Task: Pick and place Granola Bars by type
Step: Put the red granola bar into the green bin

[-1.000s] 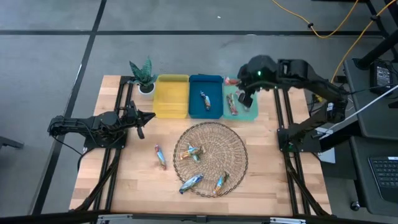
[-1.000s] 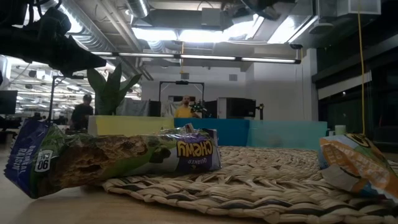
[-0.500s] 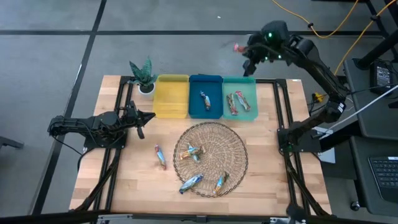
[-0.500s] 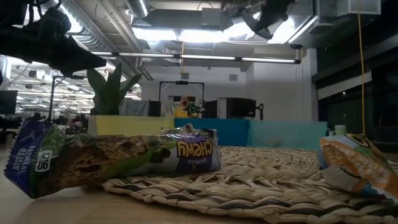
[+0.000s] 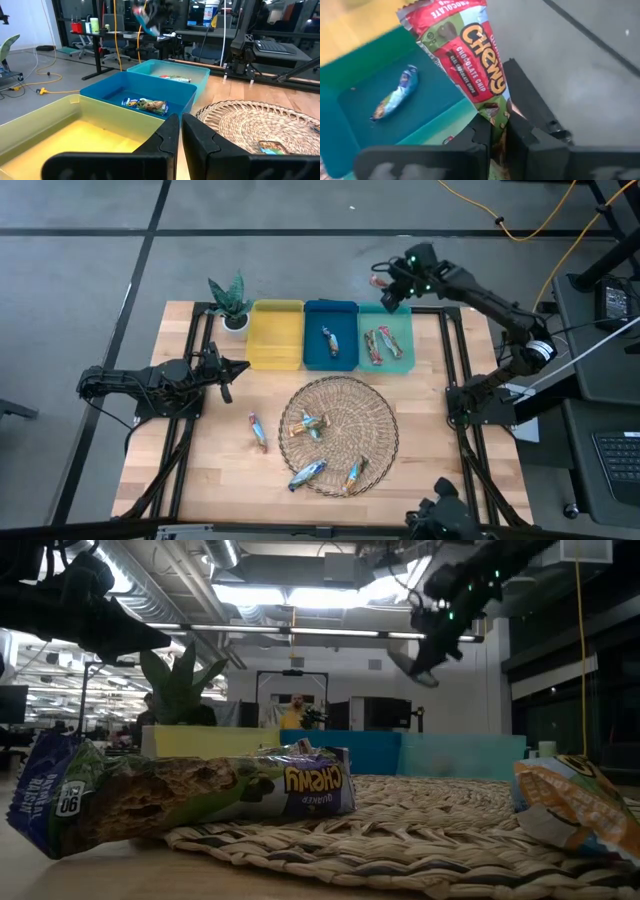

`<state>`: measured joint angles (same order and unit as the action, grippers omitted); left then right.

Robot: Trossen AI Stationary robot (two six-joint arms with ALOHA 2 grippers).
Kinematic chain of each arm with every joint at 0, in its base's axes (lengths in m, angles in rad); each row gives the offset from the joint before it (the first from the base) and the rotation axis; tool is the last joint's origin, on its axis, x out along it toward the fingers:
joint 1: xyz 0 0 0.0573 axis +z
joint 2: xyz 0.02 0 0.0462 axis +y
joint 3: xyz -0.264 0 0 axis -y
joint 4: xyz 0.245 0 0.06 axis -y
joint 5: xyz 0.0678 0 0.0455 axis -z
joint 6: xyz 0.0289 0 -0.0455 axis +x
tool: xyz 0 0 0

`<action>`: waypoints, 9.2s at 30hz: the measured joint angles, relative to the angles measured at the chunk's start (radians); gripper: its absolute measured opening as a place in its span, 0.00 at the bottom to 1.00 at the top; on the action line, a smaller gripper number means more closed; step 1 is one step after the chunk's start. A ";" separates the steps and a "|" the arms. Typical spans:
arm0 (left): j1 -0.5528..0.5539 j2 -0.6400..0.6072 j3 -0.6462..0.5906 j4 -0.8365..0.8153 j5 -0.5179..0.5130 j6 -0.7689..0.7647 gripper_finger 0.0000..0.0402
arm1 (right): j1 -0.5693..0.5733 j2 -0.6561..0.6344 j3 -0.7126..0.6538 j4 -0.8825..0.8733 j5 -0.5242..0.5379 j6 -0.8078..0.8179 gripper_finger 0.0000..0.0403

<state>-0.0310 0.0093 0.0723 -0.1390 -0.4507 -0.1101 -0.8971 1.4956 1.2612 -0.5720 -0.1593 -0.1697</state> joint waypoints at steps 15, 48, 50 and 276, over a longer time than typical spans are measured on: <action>0.000 0.000 0.000 0.000 0.000 0.000 0.04 | -0.037 0.006 -0.287 0.164 0.052 0.041 0.10; 0.000 0.000 0.000 0.000 0.000 0.000 0.04 | -0.099 0.226 -0.300 0.142 -0.013 0.080 0.10; 0.000 0.000 0.000 0.000 0.000 0.000 0.04 | -0.102 0.226 -0.300 0.143 -0.042 0.080 0.12; -0.144 1.460 1.243 -0.598 -0.080 -0.640 0.16 | 0.987 -0.598 -0.270 0.363 0.392 0.170 0.63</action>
<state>-0.1752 1.4698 1.3158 -0.7372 -0.5310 -0.7501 0.0899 0.8977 0.9916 -0.2087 0.2325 0.0001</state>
